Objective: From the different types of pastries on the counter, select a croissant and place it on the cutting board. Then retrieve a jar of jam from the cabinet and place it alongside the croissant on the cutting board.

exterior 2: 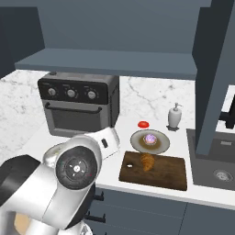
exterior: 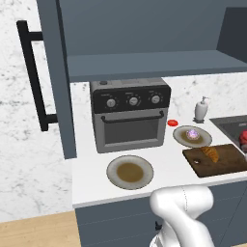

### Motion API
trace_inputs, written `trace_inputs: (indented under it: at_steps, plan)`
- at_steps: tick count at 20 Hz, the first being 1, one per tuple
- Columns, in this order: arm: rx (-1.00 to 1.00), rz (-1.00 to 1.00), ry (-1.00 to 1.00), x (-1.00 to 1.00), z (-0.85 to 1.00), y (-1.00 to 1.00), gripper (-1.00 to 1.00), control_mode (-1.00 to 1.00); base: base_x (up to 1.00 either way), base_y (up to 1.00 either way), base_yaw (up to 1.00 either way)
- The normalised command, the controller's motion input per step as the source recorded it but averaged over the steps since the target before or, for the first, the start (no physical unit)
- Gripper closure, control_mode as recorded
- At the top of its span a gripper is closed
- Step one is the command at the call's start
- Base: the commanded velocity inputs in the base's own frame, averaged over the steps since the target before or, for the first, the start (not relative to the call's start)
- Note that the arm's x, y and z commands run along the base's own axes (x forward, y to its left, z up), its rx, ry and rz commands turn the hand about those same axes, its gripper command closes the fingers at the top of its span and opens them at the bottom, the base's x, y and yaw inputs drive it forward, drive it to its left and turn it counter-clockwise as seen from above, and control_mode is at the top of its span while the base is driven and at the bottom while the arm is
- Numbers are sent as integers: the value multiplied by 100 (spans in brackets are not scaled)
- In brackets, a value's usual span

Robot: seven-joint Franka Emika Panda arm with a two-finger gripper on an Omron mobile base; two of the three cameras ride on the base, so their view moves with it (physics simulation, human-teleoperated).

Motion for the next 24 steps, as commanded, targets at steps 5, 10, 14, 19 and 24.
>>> trace_inputs:
  at_steps: [5,10,14,19,24]
  plan:
    - [-8,6,-8,-81,-100,11,100,-100,0,0,0]
    - [0,0,0,-96,-100,9,100,-100,0,0,0]
    - [0,2,0,-49,-100,-9,100,-100,0,0,0]
    - [6,1,8,7,-74,-22,100,-100,0,0,0]
    - [10,-21,13,100,-62,-39,100,-100,0,0,0]
